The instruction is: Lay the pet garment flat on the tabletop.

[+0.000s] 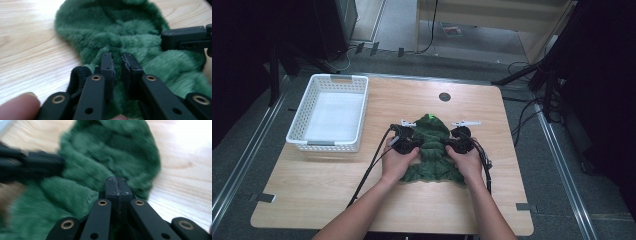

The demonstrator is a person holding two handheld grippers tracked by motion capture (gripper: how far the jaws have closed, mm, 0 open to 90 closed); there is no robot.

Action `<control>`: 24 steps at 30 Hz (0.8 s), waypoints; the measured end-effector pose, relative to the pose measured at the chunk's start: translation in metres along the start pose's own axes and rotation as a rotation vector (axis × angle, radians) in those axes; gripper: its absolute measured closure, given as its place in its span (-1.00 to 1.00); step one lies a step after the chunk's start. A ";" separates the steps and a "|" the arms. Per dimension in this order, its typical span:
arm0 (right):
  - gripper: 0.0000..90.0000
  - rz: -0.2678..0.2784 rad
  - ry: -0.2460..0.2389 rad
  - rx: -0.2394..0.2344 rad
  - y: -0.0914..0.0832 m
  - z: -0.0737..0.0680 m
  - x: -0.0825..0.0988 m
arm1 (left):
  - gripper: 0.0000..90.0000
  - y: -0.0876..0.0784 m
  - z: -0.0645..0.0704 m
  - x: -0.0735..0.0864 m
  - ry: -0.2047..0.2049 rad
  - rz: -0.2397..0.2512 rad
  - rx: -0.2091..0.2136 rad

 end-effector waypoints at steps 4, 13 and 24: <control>1.00 0.021 0.021 0.033 0.010 0.013 -0.004 | 0.85 0.010 -0.010 -0.008 -0.019 0.009 -0.034; 0.82 0.123 0.020 0.126 0.038 0.025 -0.030 | 0.82 0.034 -0.023 -0.030 -0.007 0.040 -0.111; 0.31 0.198 -0.061 -0.001 -0.039 -0.009 -0.028 | 0.02 -0.033 -0.005 -0.026 0.030 0.116 0.033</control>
Point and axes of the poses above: each handheld gripper's, and its own axes: y roughly forward along the jaws, x roughly out of its underside, z roughly to its right, the point moved 10 cm from there along y, roughly forward along the jaws, and after that the axes turned 10 degrees about z, right-handed, at the moved point
